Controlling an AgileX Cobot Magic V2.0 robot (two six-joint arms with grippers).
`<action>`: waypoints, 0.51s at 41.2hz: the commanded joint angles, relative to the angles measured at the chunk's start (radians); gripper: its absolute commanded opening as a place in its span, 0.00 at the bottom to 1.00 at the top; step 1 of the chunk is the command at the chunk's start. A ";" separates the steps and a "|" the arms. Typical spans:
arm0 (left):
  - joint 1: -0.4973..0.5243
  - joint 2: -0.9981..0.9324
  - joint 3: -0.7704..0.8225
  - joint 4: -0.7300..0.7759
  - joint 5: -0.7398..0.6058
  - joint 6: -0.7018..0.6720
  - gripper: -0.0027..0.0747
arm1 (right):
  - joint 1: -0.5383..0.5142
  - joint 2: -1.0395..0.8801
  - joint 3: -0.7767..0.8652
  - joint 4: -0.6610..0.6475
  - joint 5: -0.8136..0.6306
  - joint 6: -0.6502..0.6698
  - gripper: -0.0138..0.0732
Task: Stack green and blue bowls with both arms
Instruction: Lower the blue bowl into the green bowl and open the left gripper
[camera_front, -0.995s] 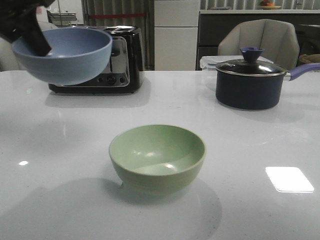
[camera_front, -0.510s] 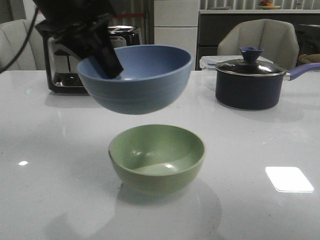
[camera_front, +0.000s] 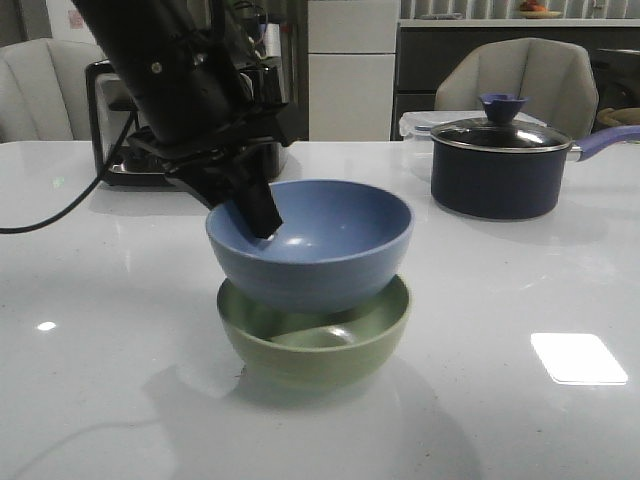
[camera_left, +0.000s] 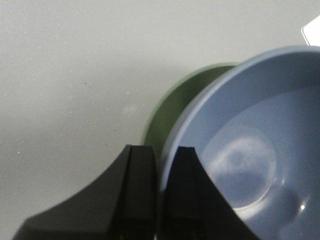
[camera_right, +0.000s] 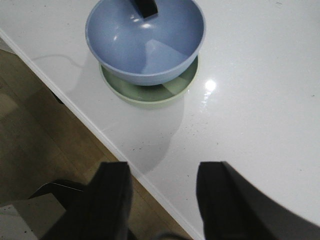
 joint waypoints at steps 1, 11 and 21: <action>-0.008 -0.031 -0.031 -0.040 -0.052 -0.002 0.15 | 0.001 -0.005 -0.027 0.011 -0.060 -0.006 0.65; -0.008 -0.009 -0.031 -0.040 -0.047 -0.002 0.16 | 0.001 -0.005 -0.027 0.011 -0.060 -0.006 0.65; -0.008 -0.009 -0.031 -0.040 -0.026 -0.002 0.46 | 0.001 -0.005 -0.027 0.011 -0.060 -0.006 0.65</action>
